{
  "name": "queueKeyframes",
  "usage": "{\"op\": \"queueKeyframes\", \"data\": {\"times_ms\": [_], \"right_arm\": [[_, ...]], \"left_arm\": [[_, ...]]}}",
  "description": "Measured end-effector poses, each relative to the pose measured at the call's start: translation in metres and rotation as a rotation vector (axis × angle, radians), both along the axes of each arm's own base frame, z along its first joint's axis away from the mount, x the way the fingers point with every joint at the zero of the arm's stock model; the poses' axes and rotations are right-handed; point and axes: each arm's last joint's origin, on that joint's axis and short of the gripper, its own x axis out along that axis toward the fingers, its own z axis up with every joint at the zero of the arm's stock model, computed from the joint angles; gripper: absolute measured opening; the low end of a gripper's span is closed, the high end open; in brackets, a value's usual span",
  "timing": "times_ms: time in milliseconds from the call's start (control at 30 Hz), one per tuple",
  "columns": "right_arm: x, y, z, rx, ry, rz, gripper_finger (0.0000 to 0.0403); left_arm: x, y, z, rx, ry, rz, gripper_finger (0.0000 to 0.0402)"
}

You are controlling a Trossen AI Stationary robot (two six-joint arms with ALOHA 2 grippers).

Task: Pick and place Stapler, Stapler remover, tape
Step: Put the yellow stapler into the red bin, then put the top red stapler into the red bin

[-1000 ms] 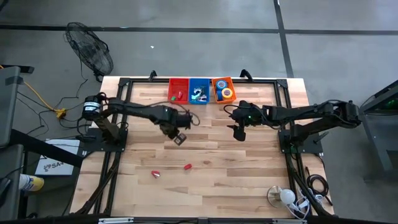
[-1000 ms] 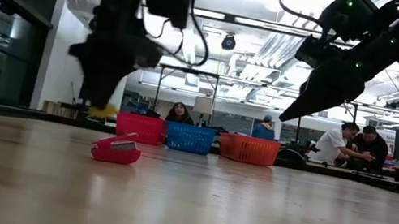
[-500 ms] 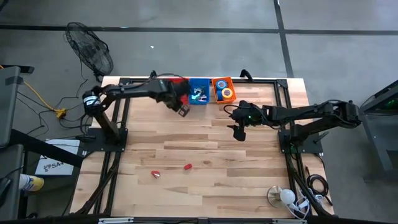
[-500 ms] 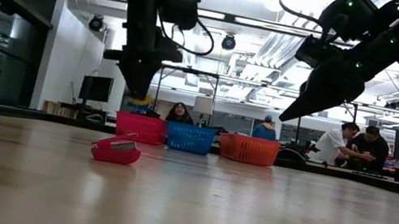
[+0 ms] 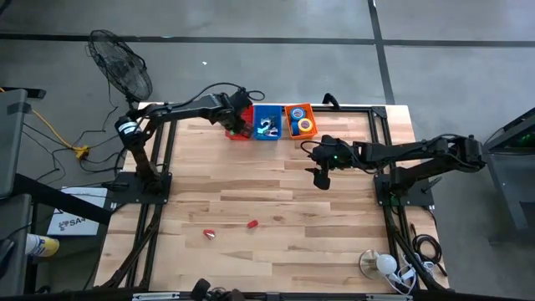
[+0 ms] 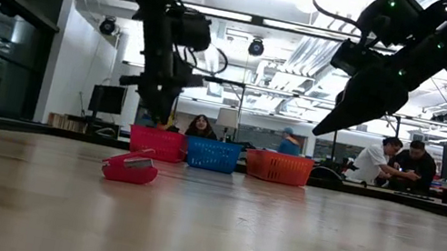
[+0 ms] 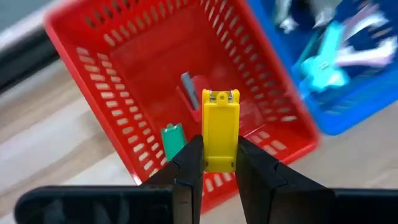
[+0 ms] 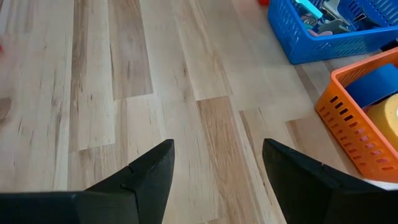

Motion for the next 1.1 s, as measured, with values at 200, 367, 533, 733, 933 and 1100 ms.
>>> {"op": "queueKeyframes", "data": {"times_ms": [200, 367, 533, 733, 933, 1100], "right_arm": [[0.0, 0.0, 0.0, 0.001, 0.0, 0.0, 0.0236], [0.0, 0.0, 0.0, 0.001, 0.002, 0.0, 0.0236], [0.0, 0.0, 0.0, 0.001, 0.002, -0.001, 0.0236], [0.0, 0.0, 0.0, 0.004, 0.005, -0.002, 0.0236], [-0.001, 0.0, -0.001, 0.006, 0.013, -0.003, 0.0236], [-0.002, 0.0, -0.002, 0.01, 0.03, -0.003, 0.0236]], "left_arm": [[0.003, 0.006, -0.012, -0.01, 0.01, 0.002, 0.0072], [0.003, 0.007, -0.01, 0.02, 0.017, 0.011, 0.0103], [0.003, 0.006, -0.01, 0.023, 0.024, -0.001, 0.0144], [0.001, 0.004, -0.002, 0.003, 0.035, -0.016, 0.0189], [0.004, -0.008, 0.024, -0.02, 0.075, -0.051, 0.0197], [0.007, -0.041, 0.037, -0.072, 0.187, -0.154, 0.0197]]}}
